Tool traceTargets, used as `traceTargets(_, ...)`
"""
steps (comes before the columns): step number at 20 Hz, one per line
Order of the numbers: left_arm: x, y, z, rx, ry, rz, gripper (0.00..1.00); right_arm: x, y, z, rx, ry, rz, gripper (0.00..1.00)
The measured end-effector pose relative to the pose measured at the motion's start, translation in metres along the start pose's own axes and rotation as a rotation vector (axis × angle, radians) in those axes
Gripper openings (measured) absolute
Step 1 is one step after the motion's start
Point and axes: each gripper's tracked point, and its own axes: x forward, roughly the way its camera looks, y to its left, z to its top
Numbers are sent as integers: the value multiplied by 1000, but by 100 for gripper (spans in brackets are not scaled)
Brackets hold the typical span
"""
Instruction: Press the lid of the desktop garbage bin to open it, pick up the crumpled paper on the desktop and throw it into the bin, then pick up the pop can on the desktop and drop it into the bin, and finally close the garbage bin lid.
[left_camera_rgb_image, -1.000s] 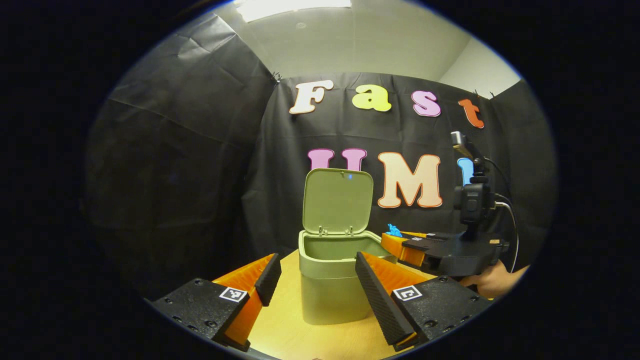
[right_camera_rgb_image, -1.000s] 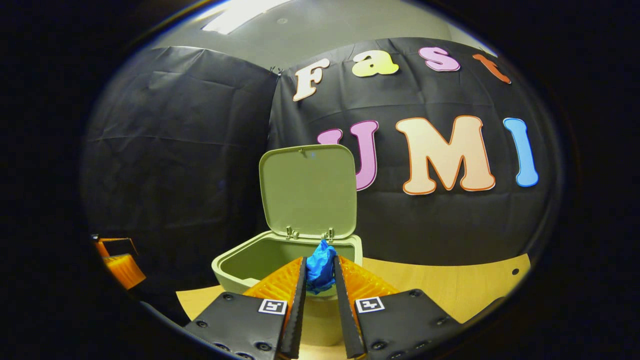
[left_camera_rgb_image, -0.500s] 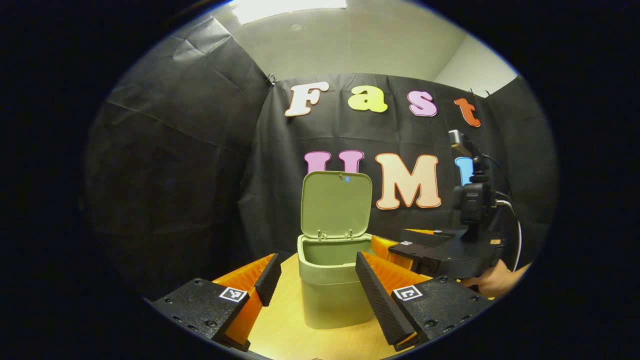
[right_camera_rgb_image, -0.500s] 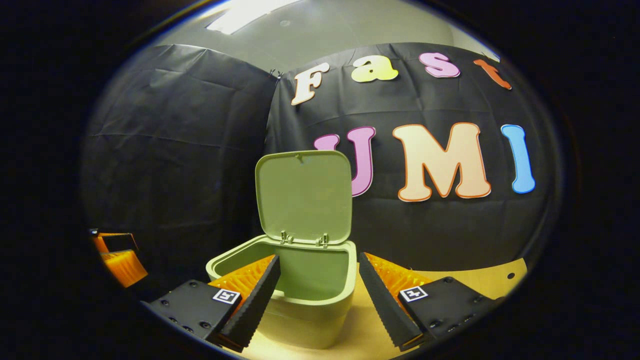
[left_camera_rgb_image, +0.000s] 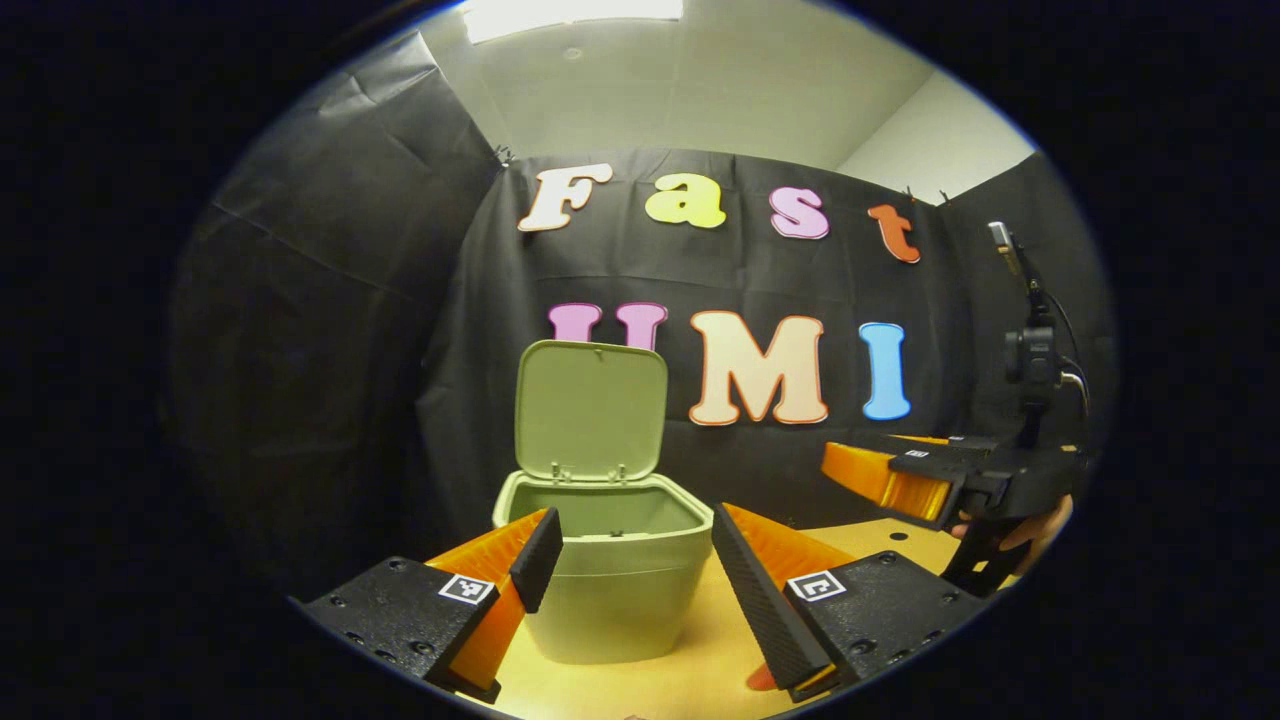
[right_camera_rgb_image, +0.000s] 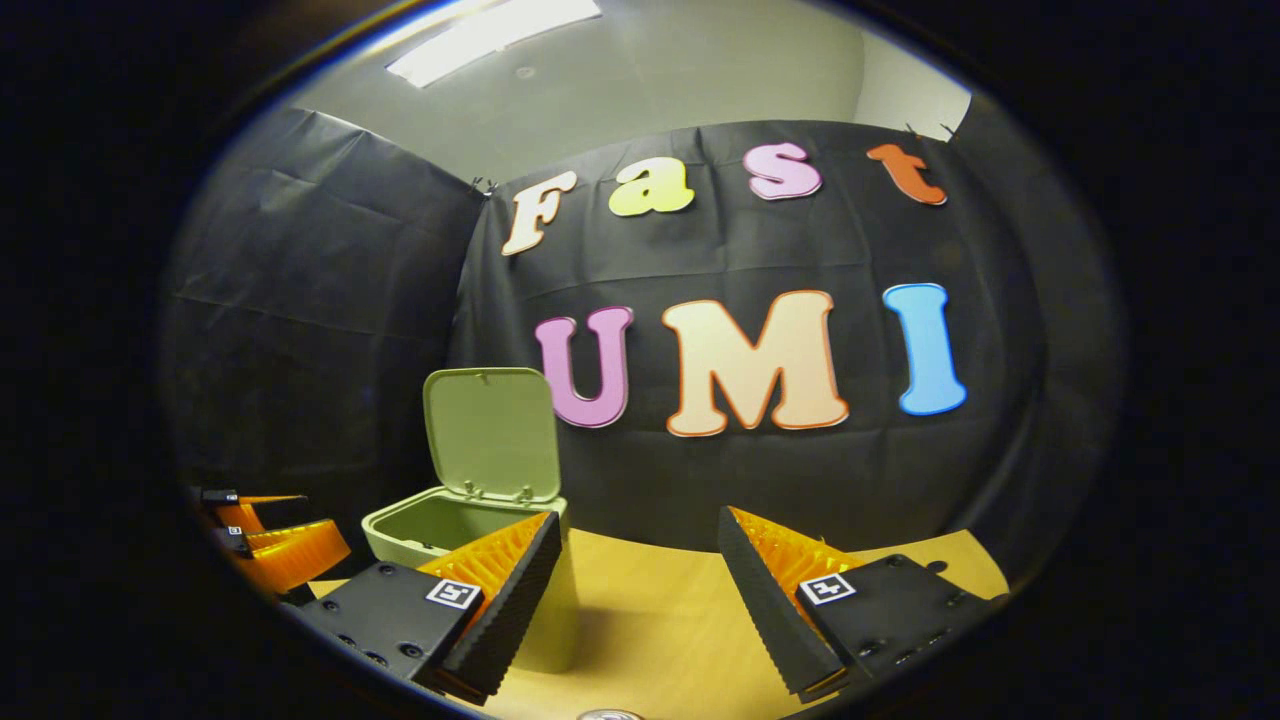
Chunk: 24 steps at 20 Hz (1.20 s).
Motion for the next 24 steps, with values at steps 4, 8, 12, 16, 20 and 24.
traceTargets(4,7,-41,-18,-5,24,-60,91,-35,-74,31,-12,-41,-105,99)
traceTargets(8,8,-75,-54,-18,71,-99,93,-68,-136,41,-89,-34,-180,99)
traceTargets(12,6,-104,-90,-5,129,-111,93,-94,-179,40,-90,-8,-242,99)
traceTargets(16,7,-128,-122,10,181,-138,93,-109,-203,29,-100,27,-265,99)
traceTargets(20,6,-142,-161,13,256,-137,93,-122,-218,17,-116,67,-270,99)
traceTargets(24,0,-147,-208,59,348,-130,94,-134,-235,-8,-140,131,-290,99)
